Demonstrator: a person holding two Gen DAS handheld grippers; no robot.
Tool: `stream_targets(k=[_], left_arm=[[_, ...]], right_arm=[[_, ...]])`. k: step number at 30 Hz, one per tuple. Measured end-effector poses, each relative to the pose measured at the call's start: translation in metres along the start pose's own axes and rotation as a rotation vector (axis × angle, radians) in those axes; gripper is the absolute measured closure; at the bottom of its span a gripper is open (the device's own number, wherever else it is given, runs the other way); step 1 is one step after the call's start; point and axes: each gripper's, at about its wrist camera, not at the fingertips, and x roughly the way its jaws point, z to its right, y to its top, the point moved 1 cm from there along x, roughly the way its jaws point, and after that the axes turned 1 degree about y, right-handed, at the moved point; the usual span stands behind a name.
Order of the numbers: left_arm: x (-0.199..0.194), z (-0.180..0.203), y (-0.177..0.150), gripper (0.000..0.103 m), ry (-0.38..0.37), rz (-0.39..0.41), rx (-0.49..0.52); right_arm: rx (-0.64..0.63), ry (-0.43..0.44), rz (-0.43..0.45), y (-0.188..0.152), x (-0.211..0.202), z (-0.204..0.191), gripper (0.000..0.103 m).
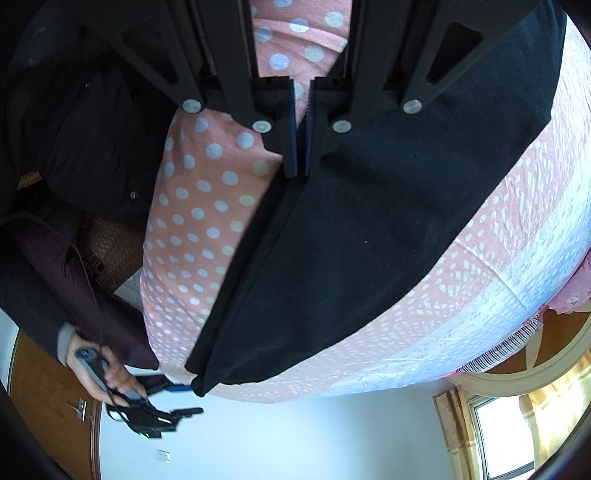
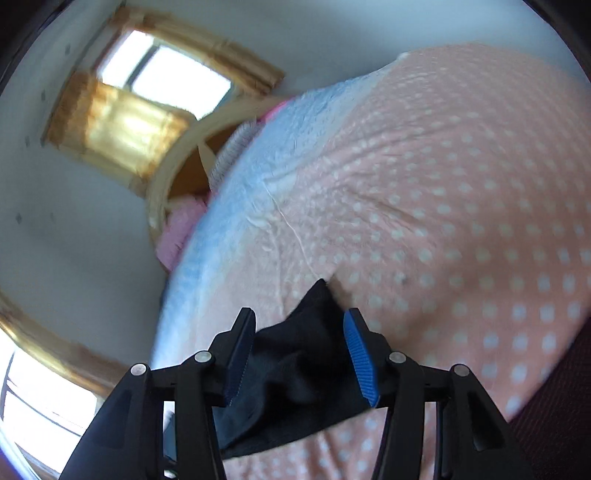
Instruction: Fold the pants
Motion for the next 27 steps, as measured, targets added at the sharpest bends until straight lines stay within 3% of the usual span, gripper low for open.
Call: stream_targets(k=[3, 7, 10, 11, 12, 13, 17, 23, 27], left_arm=[[-0.001, 0.000, 0.001, 0.098, 0.003, 0.002, 0.001], [0.001, -0.001, -0.002, 0.098, 0.001, 0.000, 0.000], [0.001, -0.001, -0.002, 0.098, -0.002, -0.003, 0.003], [0.002, -0.002, -0.001, 0.098, -0.003, -0.005, 0.005], [0.002, -0.001, -0.001, 0.098, -0.003, -0.006, 0.008], [0.002, -0.001, -0.001, 0.098, -0.002, -0.007, 0.010], [0.003, 0.000, -0.001, 0.098, 0.001, -0.008, 0.011], [0.004, 0.000, -0.002, 0.098, 0.001, -0.009, 0.009], [0.005, 0.001, -0.002, 0.098, 0.002, -0.011, 0.011]], right_arm=[[-0.097, -0.075, -0.109, 0.009, 0.030, -0.011, 0.054], [-0.201, -0.119, -0.187, 0.005, 0.056, -0.021, 0.069], [-0.252, -0.195, -0.197, 0.001, 0.067, -0.024, 0.079], [-0.254, -0.199, -0.192, 0.001, 0.068, -0.024, 0.084], [-0.250, -0.200, -0.184, 0.002, 0.066, -0.024, 0.096], [-0.257, -0.207, -0.183, 0.002, 0.064, -0.024, 0.099], [-0.288, -0.214, -0.174, 0.003, 0.064, -0.029, 0.101], [-0.332, -0.247, -0.074, 0.016, 0.059, -0.047, 0.101], [-0.312, -0.254, -0.083, 0.024, 0.077, -0.040, 0.100]])
